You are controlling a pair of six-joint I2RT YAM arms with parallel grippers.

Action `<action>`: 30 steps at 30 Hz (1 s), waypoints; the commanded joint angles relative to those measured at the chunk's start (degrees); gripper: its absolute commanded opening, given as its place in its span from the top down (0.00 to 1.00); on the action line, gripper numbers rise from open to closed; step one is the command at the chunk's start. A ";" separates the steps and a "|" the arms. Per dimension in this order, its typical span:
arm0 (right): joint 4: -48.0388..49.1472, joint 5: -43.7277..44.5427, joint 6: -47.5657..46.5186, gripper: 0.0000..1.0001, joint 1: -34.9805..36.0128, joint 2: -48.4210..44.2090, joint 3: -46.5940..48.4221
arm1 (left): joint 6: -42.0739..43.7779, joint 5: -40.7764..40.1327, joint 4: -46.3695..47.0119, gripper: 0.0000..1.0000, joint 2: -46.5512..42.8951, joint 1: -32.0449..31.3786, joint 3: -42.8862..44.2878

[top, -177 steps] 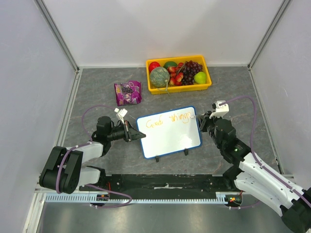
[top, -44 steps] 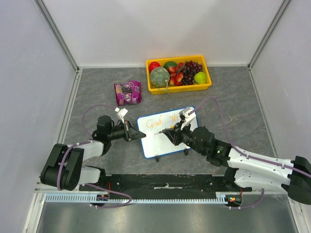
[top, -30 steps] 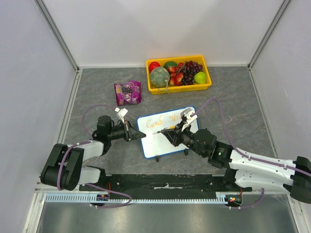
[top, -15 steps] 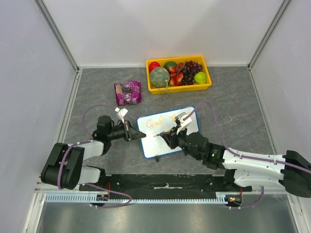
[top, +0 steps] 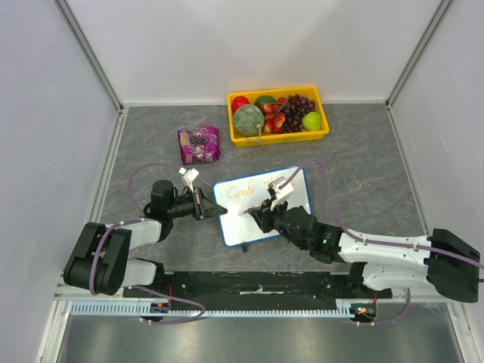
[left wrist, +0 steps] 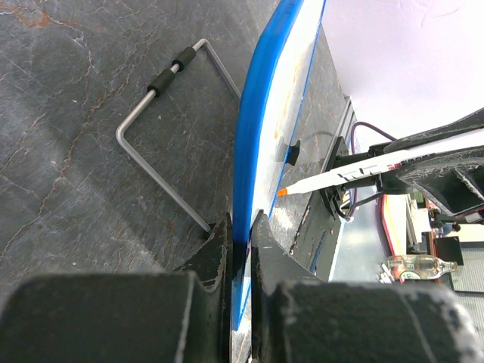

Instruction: Write a sentence on the whiteboard

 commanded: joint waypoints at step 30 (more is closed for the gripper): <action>-2.18 -1.96 0.65 1.00 0.74 1.78 0.03 | 2.87 -9.11 -4.94 0.98 0.78 0.30 -0.17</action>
